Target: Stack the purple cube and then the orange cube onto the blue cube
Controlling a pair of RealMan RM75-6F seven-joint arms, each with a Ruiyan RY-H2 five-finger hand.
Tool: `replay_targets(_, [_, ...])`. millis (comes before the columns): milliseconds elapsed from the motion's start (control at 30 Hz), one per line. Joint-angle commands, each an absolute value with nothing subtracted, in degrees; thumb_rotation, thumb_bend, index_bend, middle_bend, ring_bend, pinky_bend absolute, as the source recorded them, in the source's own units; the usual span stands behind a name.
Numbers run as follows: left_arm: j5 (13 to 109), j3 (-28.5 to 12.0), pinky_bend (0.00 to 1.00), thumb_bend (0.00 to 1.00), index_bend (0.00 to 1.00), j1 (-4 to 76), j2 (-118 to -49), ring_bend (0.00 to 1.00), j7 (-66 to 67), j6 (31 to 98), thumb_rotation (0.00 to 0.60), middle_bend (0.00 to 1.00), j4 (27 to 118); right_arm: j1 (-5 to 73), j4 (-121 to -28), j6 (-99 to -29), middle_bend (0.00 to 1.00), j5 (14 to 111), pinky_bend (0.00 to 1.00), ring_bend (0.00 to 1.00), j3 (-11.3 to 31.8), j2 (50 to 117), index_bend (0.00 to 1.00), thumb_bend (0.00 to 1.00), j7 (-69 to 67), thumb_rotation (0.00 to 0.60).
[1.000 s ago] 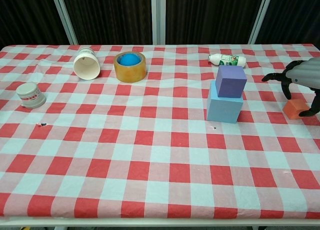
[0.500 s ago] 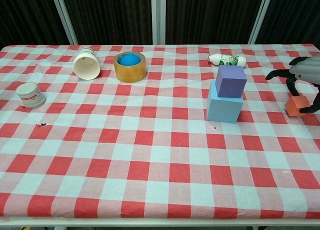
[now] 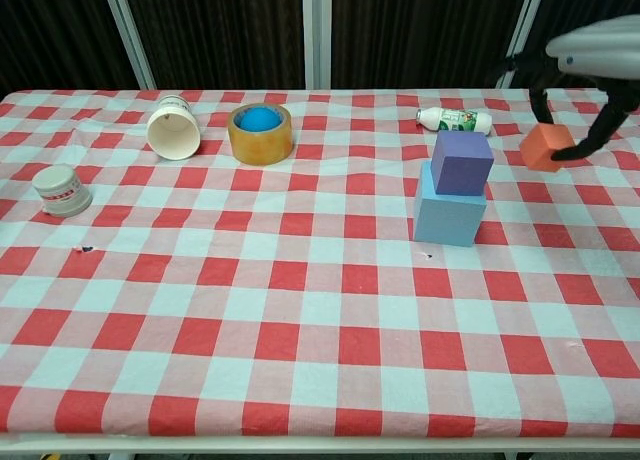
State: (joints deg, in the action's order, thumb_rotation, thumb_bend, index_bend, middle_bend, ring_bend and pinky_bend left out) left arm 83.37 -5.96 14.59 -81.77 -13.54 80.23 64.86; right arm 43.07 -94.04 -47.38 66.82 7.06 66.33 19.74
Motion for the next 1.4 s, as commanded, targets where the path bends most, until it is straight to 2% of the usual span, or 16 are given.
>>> replay_targets(33, [83.41, -5.96, 0.29, 0.11, 0.28, 14.6, -81.71, 0.16, -13.75, 80.22, 0.6, 0.24, 64.92, 47.19, -104.62, -48.44, 0.52, 55.87, 0.0, 0.23, 11.54, 60.02, 0.11, 0.13, 28.42, 0.6])
replay_targets(267, [83.25, -6.1, 0.29, 0.11, 0.28, 14.59, -81.57, 0.16, -14.38, 80.14, 0.6, 0.24, 64.92, 54.31, -111.82, -49.96, 0.52, 40.59, 0.0, 0.24, 13.25, 55.86, 0.11, 0.14, 38.09, 0.6])
replay_targets(600, [82.94, -6.23, 0.29, 0.11, 0.28, 14.51, -81.5, 0.16, -14.96, 79.98, 0.6, 0.24, 64.71, 63.72, -115.1, -52.46, 0.52, 23.04, 0.0, 0.24, 10.04, 59.26, 0.11, 0.16, 45.8, 0.6])
replay_targets(1000, [82.95, -6.25, 0.29, 0.11, 0.28, 14.49, -81.44, 0.16, -15.09, 79.97, 0.6, 0.24, 64.72, 69.35, -115.07, -53.19, 0.49, 15.27, 0.0, 0.24, 5.0, 60.53, 0.11, 0.16, 50.18, 0.6])
replay_targets(1400, [82.82, -6.23, 0.29, 0.11, 0.28, 14.44, -81.59, 0.16, -15.3, 79.83, 0.6, 0.24, 64.42, 71.58, -111.66, -53.41, 0.49, 13.11, 0.0, 0.24, 3.33, 63.49, 0.11, 0.16, 49.39, 0.6])
